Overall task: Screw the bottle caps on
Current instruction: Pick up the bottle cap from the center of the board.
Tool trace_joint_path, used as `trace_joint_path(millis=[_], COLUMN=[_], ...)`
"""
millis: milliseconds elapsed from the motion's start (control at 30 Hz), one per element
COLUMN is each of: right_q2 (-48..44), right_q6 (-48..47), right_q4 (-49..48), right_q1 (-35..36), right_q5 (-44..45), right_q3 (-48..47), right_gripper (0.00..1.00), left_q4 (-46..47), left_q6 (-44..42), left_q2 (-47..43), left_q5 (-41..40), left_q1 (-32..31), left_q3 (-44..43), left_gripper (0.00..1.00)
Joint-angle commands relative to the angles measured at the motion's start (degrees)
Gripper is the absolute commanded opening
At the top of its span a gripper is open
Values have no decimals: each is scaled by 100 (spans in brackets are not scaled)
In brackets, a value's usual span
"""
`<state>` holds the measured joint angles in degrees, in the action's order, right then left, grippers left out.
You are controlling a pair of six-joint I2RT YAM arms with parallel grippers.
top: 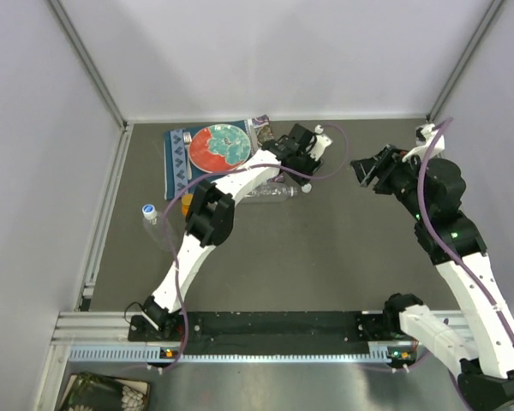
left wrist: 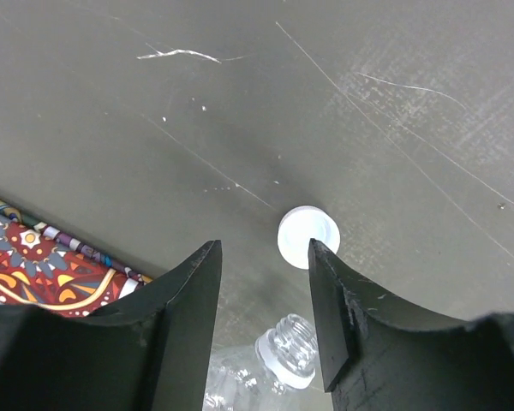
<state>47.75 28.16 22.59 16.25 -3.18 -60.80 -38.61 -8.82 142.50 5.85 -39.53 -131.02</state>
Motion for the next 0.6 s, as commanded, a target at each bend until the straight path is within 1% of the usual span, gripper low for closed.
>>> trace_joint_path(millis=[0, 500, 567], right_q2=[-310, -354, -345], right_q6=[67, 93, 84], right_q4=[-439, -457, -466], right_q1=[-34, -43, -34], right_q5=[-130, -288, -288], right_q3=[111, 217, 226], right_gripper=[62, 63, 63], left_q4=[389, 477, 346], left_q6=[161, 188, 179], left_q2=[76, 366, 489], left_q5=[-66, -58, -57], left_q1=[-20, -20, -29], left_q3=[-20, -37, -238], left_gripper=[50, 52, 52])
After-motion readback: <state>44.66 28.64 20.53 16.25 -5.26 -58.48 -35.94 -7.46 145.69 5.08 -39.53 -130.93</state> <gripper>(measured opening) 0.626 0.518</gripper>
